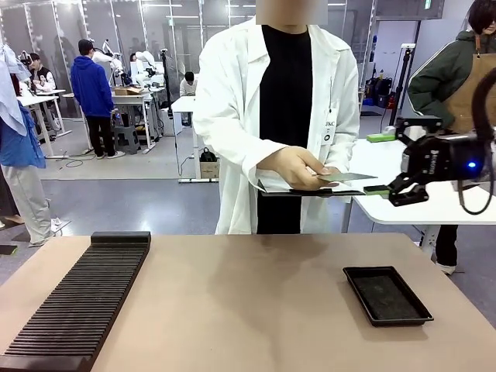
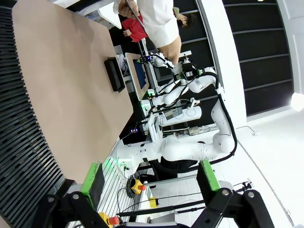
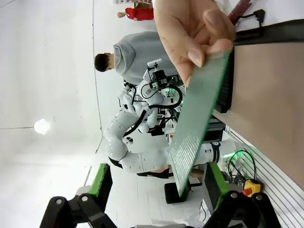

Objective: Inspect the PCB.
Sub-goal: Pick up the Blank PCB that the human is holding.

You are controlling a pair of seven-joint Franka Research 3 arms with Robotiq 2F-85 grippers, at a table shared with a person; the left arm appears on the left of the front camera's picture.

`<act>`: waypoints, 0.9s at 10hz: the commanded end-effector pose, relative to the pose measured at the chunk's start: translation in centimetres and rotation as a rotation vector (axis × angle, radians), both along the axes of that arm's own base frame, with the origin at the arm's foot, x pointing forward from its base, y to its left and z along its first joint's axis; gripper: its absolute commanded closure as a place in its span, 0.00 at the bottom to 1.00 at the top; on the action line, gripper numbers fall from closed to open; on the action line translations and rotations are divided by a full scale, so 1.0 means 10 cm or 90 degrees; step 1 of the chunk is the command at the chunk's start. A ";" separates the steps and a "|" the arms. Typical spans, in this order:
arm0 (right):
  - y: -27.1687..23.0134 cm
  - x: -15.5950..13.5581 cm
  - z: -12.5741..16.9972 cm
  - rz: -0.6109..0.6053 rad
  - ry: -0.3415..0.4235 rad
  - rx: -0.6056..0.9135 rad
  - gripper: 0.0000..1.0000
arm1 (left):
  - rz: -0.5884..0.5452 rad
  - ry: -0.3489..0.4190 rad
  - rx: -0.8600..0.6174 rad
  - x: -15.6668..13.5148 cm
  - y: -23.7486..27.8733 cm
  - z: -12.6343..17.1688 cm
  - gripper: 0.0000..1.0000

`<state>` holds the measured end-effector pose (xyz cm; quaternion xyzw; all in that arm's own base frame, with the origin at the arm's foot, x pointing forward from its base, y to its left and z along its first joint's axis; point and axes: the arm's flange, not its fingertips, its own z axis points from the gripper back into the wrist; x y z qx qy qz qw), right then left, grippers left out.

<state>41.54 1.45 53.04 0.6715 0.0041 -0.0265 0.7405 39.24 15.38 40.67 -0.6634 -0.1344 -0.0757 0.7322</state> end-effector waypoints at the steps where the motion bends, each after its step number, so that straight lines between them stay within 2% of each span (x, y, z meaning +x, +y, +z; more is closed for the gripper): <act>1: 0.13 0.15 0.04 -0.010 0.038 0.002 0.00 | -0.011 0.011 0.001 0.01 0.04 0.04 0.00; 4: 0.37 0.25 -0.09 0.011 0.067 0.007 0.00 | -0.011 0.011 0.001 0.01 0.04 0.04 0.00; 7: 0.39 0.24 -0.16 -0.001 0.069 0.011 0.89 | -0.011 0.011 0.001 0.01 0.04 0.04 0.00; 8: 0.40 0.23 -0.17 0.001 0.070 0.008 1.00 | -0.011 0.011 0.001 0.01 0.04 0.04 0.00; 9: 0.41 0.23 -0.19 0.000 0.075 0.007 1.00 | -0.011 0.011 0.001 0.01 0.04 0.04 0.00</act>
